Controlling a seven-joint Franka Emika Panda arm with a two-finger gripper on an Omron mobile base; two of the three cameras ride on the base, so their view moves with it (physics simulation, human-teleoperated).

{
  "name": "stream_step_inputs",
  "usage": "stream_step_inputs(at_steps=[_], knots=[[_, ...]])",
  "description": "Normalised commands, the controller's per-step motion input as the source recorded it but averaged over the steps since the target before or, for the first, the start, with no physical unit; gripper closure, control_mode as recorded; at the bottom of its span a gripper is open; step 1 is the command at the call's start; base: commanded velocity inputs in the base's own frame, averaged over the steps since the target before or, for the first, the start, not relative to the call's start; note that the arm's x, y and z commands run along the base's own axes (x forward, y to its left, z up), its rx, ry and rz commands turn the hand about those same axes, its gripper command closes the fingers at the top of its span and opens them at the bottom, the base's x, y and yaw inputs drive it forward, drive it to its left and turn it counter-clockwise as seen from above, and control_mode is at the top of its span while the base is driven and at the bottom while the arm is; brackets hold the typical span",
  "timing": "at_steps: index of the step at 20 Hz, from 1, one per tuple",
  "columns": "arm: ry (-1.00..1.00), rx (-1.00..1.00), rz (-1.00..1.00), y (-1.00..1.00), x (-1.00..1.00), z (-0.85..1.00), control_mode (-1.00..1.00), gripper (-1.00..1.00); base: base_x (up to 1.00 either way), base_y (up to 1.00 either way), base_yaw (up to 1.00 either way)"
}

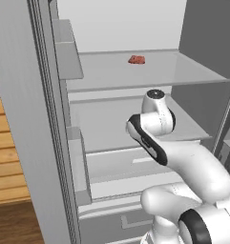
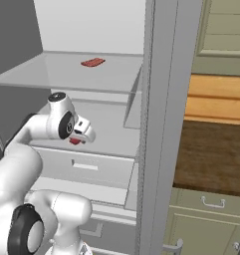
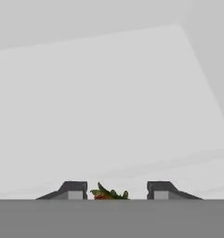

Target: Take the strawberry from the fridge and place it on top of the pancake, located on the dining counter.

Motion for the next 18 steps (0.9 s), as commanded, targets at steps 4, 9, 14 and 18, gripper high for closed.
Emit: stream_step_inputs(at_steps=[4, 9, 14, 18], knots=[[-0.12, 0.00, 0.12, 0.00, -0.51, 0.37, -1.00, 1.00, 0.00, 0.00, 0.00], [-0.06, -0.02, 0.39, -0.01, -0.63, 0.42, -1.00, 1.00, 0.00, 0.00, 0.00], [0.00, -0.02, 0.30, 0.00, -0.88, 0.68, -1.00, 1.00, 0.00, 0.00, 0.00], [0.08, 0.00, 0.02, 0.00, -0.96, 0.78, -1.00, 1.00, 0.00, 0.00, 0.00]])
